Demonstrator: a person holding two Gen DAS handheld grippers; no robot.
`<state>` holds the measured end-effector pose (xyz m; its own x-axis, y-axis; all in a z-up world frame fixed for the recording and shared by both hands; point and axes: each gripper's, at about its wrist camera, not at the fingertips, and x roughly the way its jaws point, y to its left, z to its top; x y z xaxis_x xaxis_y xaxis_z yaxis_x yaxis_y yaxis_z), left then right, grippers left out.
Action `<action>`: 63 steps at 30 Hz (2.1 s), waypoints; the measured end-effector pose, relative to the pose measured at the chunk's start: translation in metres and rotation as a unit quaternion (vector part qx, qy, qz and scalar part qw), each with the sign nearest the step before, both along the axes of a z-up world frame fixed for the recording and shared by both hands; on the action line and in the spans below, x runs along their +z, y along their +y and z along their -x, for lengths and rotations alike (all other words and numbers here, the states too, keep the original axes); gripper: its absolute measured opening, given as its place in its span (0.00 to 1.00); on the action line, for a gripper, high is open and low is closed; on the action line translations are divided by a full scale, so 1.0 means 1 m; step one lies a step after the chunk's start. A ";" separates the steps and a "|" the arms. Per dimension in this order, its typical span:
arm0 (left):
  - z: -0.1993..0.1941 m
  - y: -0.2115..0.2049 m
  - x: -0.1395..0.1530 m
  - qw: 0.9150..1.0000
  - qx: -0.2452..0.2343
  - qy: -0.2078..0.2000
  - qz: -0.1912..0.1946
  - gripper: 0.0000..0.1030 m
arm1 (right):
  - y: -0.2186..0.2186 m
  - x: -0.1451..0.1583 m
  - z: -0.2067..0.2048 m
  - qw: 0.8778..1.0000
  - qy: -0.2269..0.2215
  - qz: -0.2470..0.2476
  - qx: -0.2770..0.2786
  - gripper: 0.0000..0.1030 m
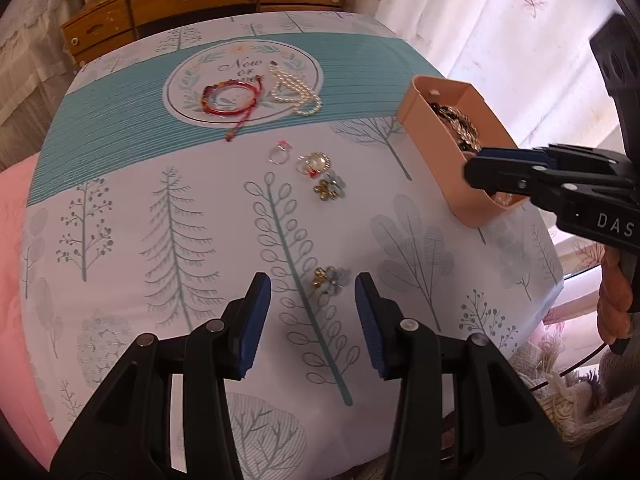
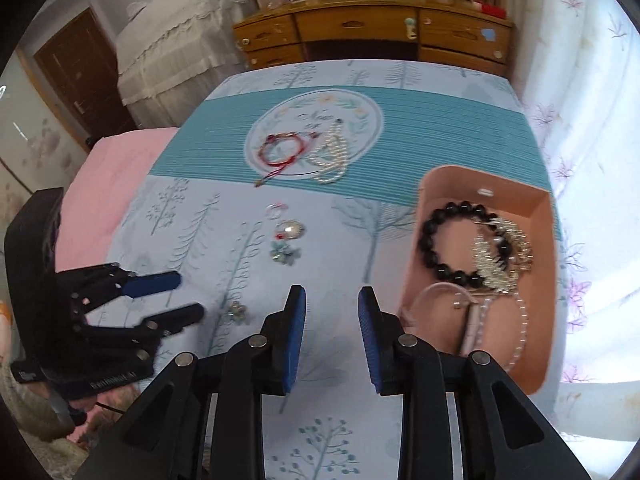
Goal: Organize jewelry
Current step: 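Grasp the blue flower brooch on the cloth with the left tool, then carry the blue flower brooch into the pink box and open the left tool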
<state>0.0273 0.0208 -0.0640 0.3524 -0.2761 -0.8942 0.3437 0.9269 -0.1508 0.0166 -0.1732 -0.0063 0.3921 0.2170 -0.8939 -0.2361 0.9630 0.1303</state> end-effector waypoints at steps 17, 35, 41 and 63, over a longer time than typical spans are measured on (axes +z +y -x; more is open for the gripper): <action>0.009 -0.033 -0.041 0.998 0.013 -0.029 -0.046 0.16 | 0.035 -0.056 -0.013 1.000 0.001 -0.013 0.006 0.27; -0.007 0.028 -0.024 0.994 0.097 -0.040 0.002 0.16 | 0.074 -0.093 -0.051 0.998 -0.029 0.020 0.054 0.27; -0.009 0.039 -0.025 0.993 0.114 -0.034 0.012 0.16 | 0.085 -0.098 -0.055 0.996 -0.040 0.044 0.073 0.27; -0.001 -0.009 0.046 0.993 0.043 -0.096 0.047 0.16 | -0.005 -0.013 0.009 0.994 -0.097 -0.041 -0.041 0.19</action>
<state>0.0286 0.0121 -0.0184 0.5393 -0.3170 -0.7802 0.2947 0.9389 -0.1778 0.0073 -0.1786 -0.0188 0.5747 0.2460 -0.7805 -0.1853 0.9681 0.1687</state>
